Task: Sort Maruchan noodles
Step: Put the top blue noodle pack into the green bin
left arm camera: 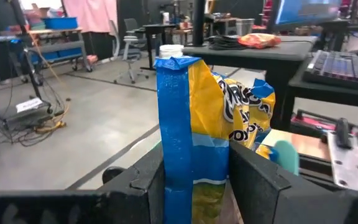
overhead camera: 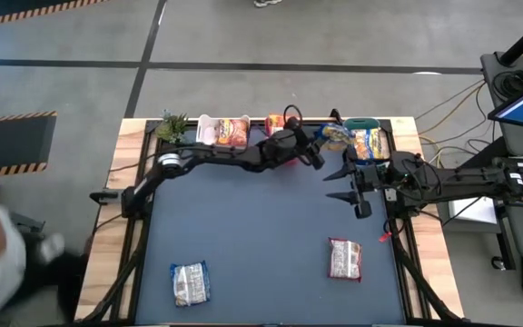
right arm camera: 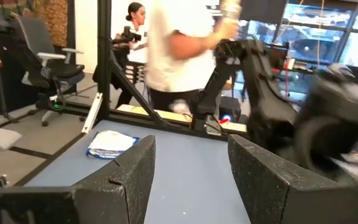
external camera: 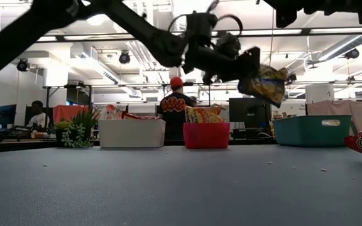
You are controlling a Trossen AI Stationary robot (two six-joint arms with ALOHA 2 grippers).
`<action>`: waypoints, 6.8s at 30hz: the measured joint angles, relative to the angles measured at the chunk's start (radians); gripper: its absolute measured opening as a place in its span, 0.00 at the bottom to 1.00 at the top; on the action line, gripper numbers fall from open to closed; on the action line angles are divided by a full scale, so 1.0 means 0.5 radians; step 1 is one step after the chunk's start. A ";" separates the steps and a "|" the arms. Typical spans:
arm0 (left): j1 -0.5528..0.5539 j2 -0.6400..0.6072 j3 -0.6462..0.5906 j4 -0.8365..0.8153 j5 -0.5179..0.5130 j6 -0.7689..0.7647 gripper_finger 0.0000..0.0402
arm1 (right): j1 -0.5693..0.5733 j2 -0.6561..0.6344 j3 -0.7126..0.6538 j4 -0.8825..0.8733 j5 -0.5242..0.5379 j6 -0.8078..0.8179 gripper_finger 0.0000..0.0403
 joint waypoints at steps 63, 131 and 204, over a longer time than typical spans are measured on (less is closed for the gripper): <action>0.057 0.878 1.157 -0.065 0.177 -0.744 0.44 | -0.002 0.020 -0.001 -0.017 0.002 -0.002 0.48; -0.136 -0.543 0.612 -2.085 0.099 0.296 0.00 | -0.005 0.033 -0.011 -0.271 0.301 0.265 0.34; -0.476 -2.005 -1.593 -0.528 0.082 -0.069 0.00 | -1.311 1.547 1.106 -2.396 1.138 0.834 0.02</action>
